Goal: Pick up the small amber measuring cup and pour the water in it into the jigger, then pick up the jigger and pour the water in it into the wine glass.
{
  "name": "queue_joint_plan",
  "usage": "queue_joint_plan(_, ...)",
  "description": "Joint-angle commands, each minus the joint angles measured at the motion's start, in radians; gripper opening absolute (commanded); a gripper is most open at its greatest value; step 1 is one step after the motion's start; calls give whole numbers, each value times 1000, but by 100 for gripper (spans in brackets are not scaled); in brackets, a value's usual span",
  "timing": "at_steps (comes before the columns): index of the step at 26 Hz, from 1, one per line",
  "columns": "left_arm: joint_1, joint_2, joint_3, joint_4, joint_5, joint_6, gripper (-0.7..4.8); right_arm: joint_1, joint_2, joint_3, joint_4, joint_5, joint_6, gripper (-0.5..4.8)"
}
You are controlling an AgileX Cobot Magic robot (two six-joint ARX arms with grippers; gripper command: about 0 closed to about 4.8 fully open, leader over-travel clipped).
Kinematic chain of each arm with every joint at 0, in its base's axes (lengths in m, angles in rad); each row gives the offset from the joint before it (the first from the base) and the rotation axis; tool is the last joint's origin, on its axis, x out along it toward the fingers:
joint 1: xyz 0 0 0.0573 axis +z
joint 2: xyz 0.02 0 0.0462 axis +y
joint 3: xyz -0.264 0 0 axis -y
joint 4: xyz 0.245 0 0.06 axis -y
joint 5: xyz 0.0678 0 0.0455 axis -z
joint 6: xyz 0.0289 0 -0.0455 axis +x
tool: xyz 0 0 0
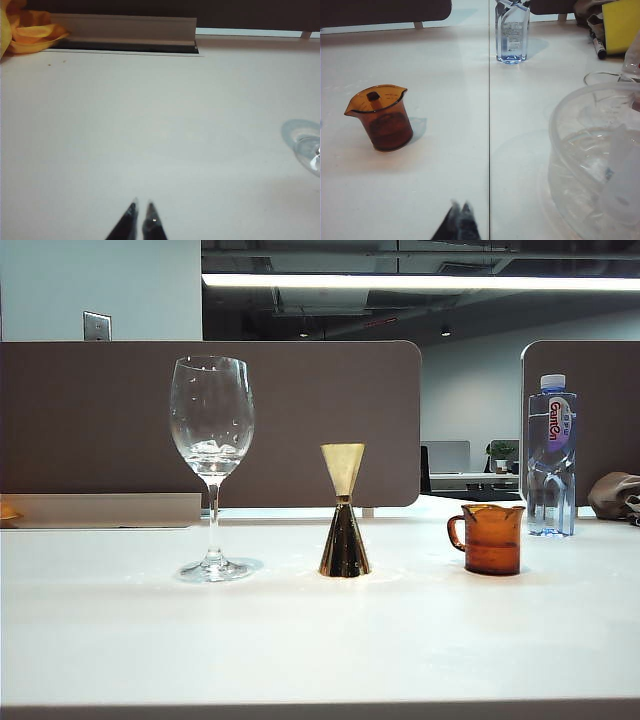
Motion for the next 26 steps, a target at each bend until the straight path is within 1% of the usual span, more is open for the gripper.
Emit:
queue_joint_plan(1,-1,1,2,-5,4,-3,26,-2,1,-8,7,0,2,-5)
queue_joint_plan(21,-3,8,5,-5,4,-2,26,-2,1,-8,8,0,2,-5)
queue_joint_plan(26,-32,47,8,-4,3,-3,26,-2,1,-8,8,0,2,-5)
